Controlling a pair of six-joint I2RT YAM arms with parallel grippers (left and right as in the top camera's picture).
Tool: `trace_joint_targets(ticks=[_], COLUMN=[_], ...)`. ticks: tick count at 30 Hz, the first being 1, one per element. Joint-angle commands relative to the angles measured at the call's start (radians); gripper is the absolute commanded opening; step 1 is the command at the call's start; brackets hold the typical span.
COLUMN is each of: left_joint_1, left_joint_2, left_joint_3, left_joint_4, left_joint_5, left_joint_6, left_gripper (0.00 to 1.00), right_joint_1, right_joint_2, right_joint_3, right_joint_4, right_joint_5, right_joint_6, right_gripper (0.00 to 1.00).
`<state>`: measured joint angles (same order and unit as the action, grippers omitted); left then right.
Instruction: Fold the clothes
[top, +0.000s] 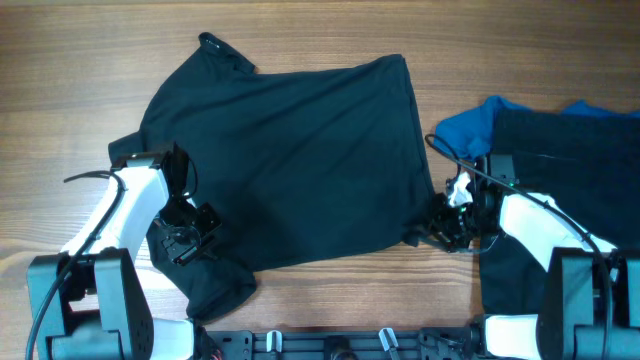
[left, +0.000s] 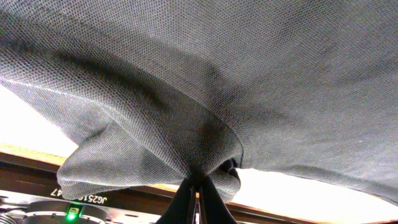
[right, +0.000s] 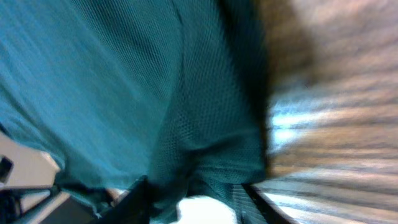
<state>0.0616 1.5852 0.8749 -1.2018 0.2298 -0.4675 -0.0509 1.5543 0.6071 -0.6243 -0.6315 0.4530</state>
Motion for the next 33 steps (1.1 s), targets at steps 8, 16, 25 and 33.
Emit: trace_joint_targets(ticks=[8,16,25,33], left_joint_1=[0.016,0.050,0.045,0.045], left_joint_2=[-0.071,-0.121,-0.121,-0.121], left_joint_3=[0.058,0.126,0.112,0.111], left_joint_4=[-0.038,0.032,-0.088,-0.063], left_joint_5=[-0.029,-0.089,-0.057,-0.025], left_joint_6=[0.019,0.019,0.011,0.016], left_gripper=[0.04,0.04,0.61,0.66], right_joint_1=[0.006,0.006,0.006,0.017], right_joint_2=[-0.007,-0.040,-0.035,0.016], right_joint_3=[0.108,0.302,0.154,0.005], right_joint_4=[-0.224,-0.269,-0.257,0.002], right_joint_5=[0.072,0.108,0.235,0.098], right_joint_6=[-0.078,-0.033,0.069,-0.057], right_gripper=[0.04,0.04,0.74,0.61])
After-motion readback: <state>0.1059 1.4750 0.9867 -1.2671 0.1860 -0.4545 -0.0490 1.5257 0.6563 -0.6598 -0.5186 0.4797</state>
